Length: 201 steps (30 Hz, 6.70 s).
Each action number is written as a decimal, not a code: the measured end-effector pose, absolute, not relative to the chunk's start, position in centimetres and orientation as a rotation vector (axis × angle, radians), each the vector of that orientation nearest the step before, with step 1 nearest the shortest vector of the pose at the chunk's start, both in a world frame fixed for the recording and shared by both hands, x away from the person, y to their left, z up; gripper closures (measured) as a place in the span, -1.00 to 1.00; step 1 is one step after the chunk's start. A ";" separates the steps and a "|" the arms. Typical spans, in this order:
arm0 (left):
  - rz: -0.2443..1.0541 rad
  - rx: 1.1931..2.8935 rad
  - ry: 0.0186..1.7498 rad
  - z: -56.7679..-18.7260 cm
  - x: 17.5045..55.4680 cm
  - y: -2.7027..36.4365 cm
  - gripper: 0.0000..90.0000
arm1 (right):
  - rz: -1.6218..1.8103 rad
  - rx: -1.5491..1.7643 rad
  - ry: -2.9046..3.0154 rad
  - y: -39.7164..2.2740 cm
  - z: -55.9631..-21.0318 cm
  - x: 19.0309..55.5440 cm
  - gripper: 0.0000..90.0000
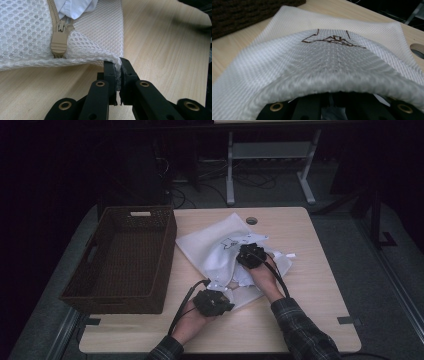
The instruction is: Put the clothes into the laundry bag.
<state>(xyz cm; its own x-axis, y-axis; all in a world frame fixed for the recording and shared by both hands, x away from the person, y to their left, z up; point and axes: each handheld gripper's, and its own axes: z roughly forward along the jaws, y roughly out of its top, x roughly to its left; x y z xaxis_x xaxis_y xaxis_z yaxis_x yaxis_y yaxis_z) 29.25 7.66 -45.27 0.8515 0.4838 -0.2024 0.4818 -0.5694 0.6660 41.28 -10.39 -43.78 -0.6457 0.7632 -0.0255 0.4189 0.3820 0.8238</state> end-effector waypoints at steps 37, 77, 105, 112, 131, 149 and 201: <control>0.009 2.270 0.702 -45.5 29.4 7.6 0.89 | 1.236 1.059 2.497 -20.4 -44.5 32.8 -0.04; 0.013 2.291 0.686 -45.7 29.4 7.5 0.89 | 1.285 1.035 2.378 -19.0 -43.3 33.7 0.90; -0.002 2.307 0.678 -45.7 29.2 7.4 0.88 | 1.251 1.030 2.337 -15.5 -43.2 37.4 0.90; -0.008 2.308 0.668 -45.7 29.1 7.3 0.88 | 1.258 1.035 2.328 -14.6 -43.3 38.6 0.90; -0.008 2.314 0.658 -45.5 28.9 7.2 0.88 | 1.281 1.031 2.324 -11.6 -43.8 40.9 0.90; -0.012 2.313 0.654 -45.6 28.9 7.3 0.86 | 1.288 1.001 2.385 -14.5 -43.3 39.4 0.37; 0.122 2.265 0.846 -45.0 31.3 11.5 0.87 | 0.977 1.165 2.432 -26.1 -44.5 34.5 0.81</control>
